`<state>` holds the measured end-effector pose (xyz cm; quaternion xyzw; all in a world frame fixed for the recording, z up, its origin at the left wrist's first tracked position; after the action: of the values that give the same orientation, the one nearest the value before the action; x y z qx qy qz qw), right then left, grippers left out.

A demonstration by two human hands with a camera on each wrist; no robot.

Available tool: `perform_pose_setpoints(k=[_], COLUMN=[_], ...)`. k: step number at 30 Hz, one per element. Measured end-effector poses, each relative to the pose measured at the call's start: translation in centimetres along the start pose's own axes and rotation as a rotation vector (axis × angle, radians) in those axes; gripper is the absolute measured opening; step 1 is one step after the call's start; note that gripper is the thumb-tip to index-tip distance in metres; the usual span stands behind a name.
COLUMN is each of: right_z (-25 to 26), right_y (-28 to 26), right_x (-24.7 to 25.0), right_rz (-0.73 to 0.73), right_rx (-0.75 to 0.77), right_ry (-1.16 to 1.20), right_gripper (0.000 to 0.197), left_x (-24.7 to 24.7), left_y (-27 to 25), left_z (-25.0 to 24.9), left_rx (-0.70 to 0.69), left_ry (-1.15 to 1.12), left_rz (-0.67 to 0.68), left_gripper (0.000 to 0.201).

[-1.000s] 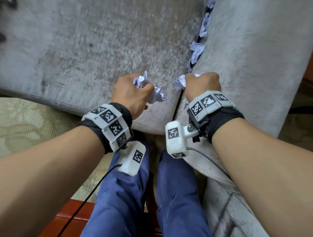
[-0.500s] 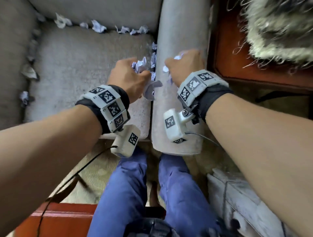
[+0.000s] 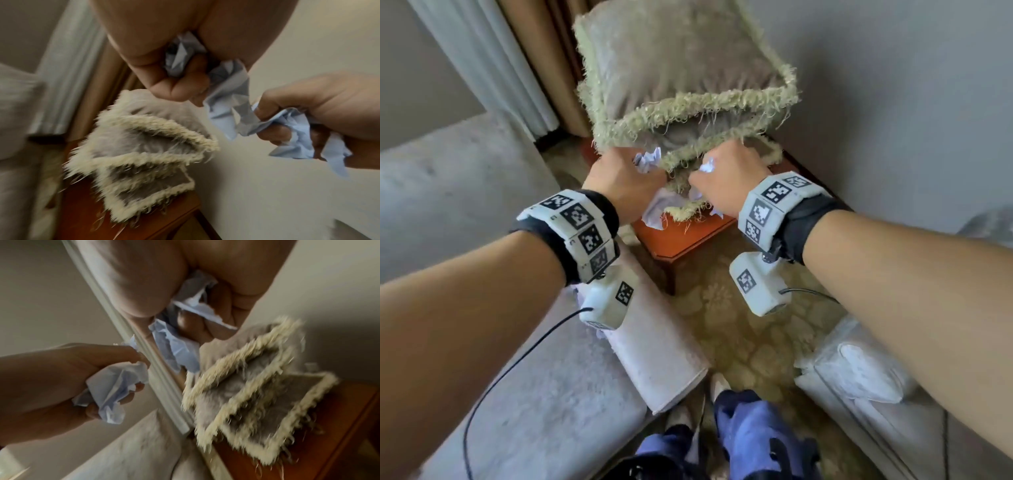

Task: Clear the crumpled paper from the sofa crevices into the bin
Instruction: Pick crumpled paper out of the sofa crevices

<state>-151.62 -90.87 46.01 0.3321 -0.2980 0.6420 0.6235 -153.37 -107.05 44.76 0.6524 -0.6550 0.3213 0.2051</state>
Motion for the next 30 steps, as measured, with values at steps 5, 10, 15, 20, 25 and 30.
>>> perform_pose_setpoints(k=[5,10,15,20,25,30], right_z=[-5.9,-13.8,-23.1,-31.5,-38.6,-42.9], right_y=[-5.6,-14.5,-24.7,-35.4,-45.6,-55.9], right_x=[12.0,22.9,32.2,40.5,46.4,49.7], right_rz=[-0.137,-0.318,-0.461,-0.563,-0.643,-0.734], right_rx=[-0.158,-0.314,-0.476,-0.593,-0.773,-0.985], right_ry=[-0.017,-0.056,-0.072,-0.086,-0.105,-0.111], right_gripper=[0.038,0.042,0.038,0.032,0.029,0.030], left_x=[-5.6,-14.5,-25.1,-36.2,-45.2,-52.3], left_y=[-3.4,-9.4,-17.8,-28.1,-38.4,-48.5], left_z=[-14.3,-26.9,-38.1,-47.5,-55.1,-59.9], left_rx=[-0.250,-0.494,-0.677,-0.875,-1.046,-1.271], left_ry=[0.224,0.260,0.305,0.323,0.319,0.335], left_rz=[0.179,0.322,0.459,0.583,0.733,0.882], left_gripper=[0.029,0.033,0.036,0.035,0.032,0.035])
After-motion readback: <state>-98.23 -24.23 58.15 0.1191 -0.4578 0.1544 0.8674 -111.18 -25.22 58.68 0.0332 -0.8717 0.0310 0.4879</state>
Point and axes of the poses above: each hand's wrist, its own y-axis towards the middle knuckle, its own x-axis out of the back of the hand, z = x × y, the point moved 9 cm from there along y, towards the middle knuckle, and after that the axes turned 7 degrees about x, right-handed, at the moved point
